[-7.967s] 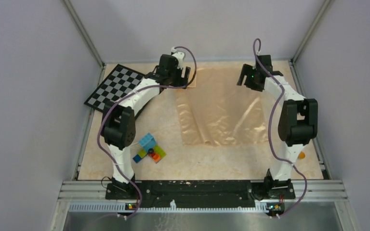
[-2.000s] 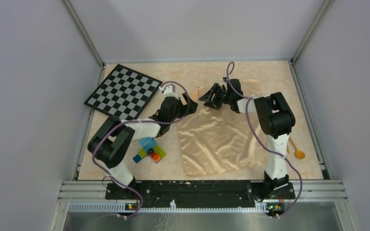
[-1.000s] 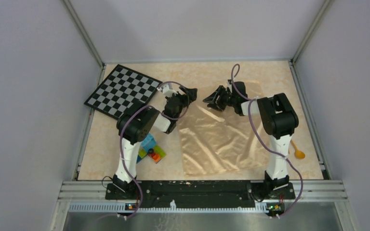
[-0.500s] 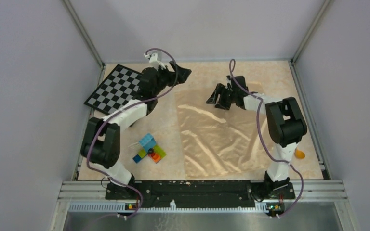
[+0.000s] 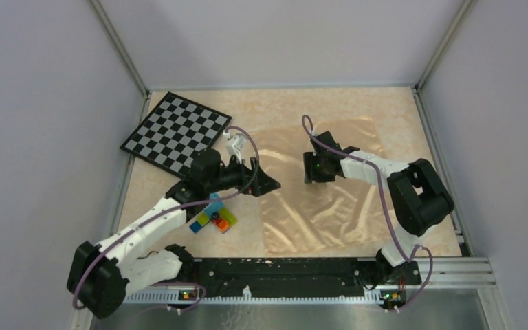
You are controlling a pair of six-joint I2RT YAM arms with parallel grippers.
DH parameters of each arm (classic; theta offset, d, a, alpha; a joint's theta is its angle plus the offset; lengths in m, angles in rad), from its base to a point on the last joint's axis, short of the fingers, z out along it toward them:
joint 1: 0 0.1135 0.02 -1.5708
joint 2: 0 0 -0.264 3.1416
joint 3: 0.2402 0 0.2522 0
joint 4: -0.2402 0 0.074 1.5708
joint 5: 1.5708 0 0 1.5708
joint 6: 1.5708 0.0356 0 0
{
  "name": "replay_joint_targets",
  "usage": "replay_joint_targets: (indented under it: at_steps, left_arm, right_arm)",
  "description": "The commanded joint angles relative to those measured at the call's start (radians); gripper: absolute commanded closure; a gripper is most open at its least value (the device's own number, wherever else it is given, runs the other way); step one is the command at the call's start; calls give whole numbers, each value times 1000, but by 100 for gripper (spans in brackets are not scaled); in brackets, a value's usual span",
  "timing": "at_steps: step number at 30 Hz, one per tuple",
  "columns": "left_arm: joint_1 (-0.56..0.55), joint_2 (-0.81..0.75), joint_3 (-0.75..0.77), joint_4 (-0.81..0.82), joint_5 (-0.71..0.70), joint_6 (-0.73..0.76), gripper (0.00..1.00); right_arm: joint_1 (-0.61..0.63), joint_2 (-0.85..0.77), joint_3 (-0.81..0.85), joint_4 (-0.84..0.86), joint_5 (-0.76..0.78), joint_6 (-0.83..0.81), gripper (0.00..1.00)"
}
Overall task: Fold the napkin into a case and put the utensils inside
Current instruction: Flatten out the crumpled napkin at the center of the board.
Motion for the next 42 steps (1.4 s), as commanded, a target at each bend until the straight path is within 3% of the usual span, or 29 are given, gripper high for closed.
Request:
replay_joint_targets:
  at_steps: [1, 6, 12, 20, 26, 31, 36, 42]
  left_arm:
    - [-12, -207, -77, -24, -26, -38, 1]
    - [-12, -328, -112, -79, -67, -47, 1]
    - [-12, -315, -106, -112, -53, -38, 1]
    - [-12, -193, -114, -96, -62, 9, 1]
    - [-11, 23, -68, -36, -54, 51, 1]
    - [-11, 186, 3, -12, -51, 96, 1]
    - [-11, 285, 12, 57, -48, 96, 1]
    - [-12, 389, 18, 138, -54, 76, 2]
  right_arm:
    - [13, -82, -44, -17, 122, -44, 48]
    - [23, -71, -62, 23, 112, -13, 48]
    - [62, -24, -66, 108, 78, 96, 48]
    - [86, 143, 109, 172, 17, 180, 48]
    - [86, 197, 283, 40, 53, 135, 47]
    - [58, 60, 219, 16, 41, 95, 41]
    - [-33, -90, 38, 44, 16, 111, 39]
    - [-211, -190, -123, 95, -56, 126, 48]
